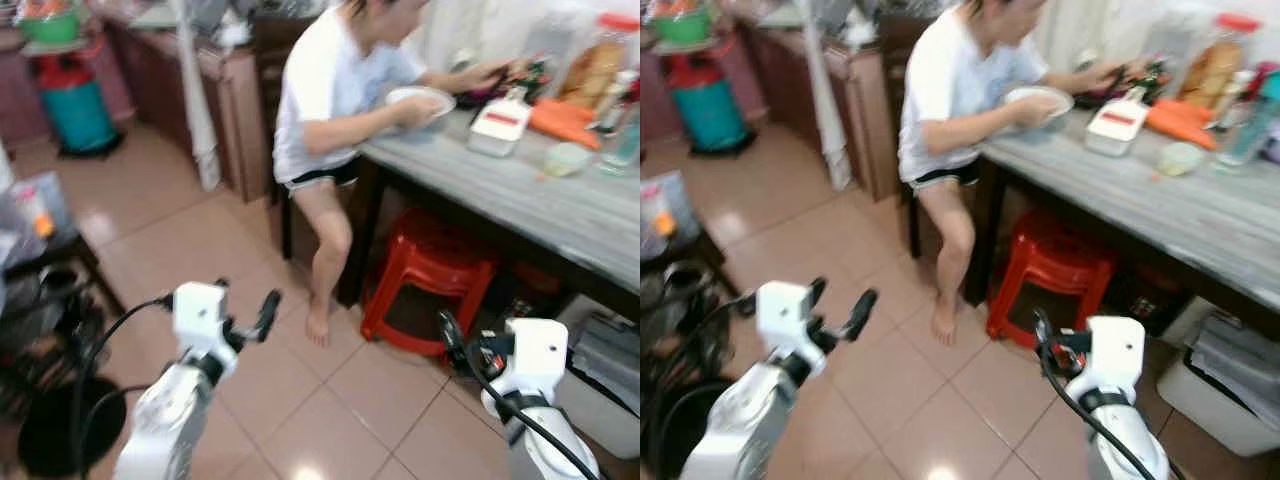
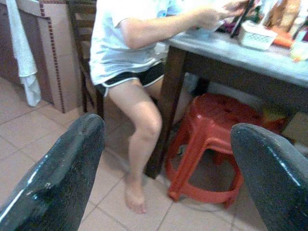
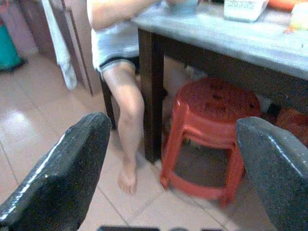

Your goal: Setting the table

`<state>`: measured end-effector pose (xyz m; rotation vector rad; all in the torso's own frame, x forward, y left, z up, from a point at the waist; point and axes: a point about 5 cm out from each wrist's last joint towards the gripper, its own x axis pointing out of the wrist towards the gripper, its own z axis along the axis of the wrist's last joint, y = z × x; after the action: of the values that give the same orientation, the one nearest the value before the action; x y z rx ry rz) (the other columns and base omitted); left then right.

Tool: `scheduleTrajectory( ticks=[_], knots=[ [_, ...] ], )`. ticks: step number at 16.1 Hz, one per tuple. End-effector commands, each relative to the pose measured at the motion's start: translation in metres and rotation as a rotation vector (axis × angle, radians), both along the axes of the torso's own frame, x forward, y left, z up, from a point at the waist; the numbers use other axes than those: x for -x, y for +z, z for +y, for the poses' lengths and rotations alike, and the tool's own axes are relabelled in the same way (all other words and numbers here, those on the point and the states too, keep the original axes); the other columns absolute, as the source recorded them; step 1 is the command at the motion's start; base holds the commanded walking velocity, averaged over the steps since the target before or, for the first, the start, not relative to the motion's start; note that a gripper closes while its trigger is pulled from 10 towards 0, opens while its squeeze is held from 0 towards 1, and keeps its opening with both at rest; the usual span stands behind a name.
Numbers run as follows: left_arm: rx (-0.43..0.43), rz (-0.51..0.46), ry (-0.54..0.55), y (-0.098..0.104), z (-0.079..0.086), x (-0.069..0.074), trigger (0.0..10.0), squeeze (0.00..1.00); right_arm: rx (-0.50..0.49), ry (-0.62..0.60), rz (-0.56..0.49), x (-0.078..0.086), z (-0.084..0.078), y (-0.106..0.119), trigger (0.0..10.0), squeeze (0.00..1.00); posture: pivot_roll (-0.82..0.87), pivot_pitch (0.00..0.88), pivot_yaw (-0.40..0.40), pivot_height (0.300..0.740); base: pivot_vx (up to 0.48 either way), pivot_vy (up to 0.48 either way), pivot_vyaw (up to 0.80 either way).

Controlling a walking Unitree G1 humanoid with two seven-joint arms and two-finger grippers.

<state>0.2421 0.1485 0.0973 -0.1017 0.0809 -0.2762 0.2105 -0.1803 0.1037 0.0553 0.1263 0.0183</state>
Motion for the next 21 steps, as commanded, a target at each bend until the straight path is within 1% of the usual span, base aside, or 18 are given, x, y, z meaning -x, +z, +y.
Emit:
scheduleTrajectory(
  ticks=[1,4,5,8,10,11,14,16,21],
  knots=[
    [-0.016,-0.005,0.012,0.001,0.005,0.001,10.0,0.00,-0.001,0.005,0.013,0.001,0.002,-0.002,10.0,0.00,-0.02,0.045,-0.012,0.740,0.259,0.000,-0.80],
    [-0.019,0.000,0.010,0.000,0.005,0.001,10.0,0.00,-0.001,0.005,0.014,0.000,0.003,-0.002,10.0,0.00,-0.02,0.045,-0.012,0.740,0.259,0.000,-0.80],
    [-0.027,0.016,0.023,-0.002,0.006,0.000,10.0,0.00,0.000,0.004,0.015,0.000,0.003,-0.001,10.0,0.00,-0.02,0.045,-0.012,0.740,0.000,0.000,-0.80],
    [-0.039,0.014,0.044,-0.002,0.007,-0.001,10.0,0.00,0.013,0.007,0.018,-0.002,0.002,0.003,10.0,0.00,-0.02,0.045,-0.012,0.740,0.000,0.000,-0.80],
    [-0.073,0.012,0.080,-0.002,0.009,-0.004,10.0,0.00,0.023,0.001,0.019,-0.002,-0.002,0.004,10.0,0.00,-0.02,0.045,-0.012,0.740,0.000,0.000,-0.80],
    [-0.081,0.019,0.093,-0.004,0.010,-0.004,10.0,0.00,0.019,-0.009,0.024,0.000,-0.004,0.001,10.0,0.00,-0.04,0.057,-0.043,0.740,0.000,0.000,-0.46],
    [-0.090,0.018,0.085,-0.004,0.009,-0.005,10.0,0.00,0.011,-0.014,0.033,0.002,0.001,-0.002,10.0,0.00,-0.04,0.054,-0.021,0.740,0.000,0.000,0.00],
    [-0.100,0.019,0.089,-0.003,0.008,-0.009,10.0,0.00,0.003,-0.012,0.037,0.002,0.003,-0.003,10.0,0.00,-0.04,0.054,-0.021,0.740,0.000,0.000,0.00],
    [-0.111,0.012,0.097,-0.001,0.007,-0.013,10.0,0.00,0.012,-0.015,0.032,-0.001,0.000,-0.003,10.0,0.00,-0.04,0.048,-0.017,0.740,0.000,0.000,-0.80]
  ],
)
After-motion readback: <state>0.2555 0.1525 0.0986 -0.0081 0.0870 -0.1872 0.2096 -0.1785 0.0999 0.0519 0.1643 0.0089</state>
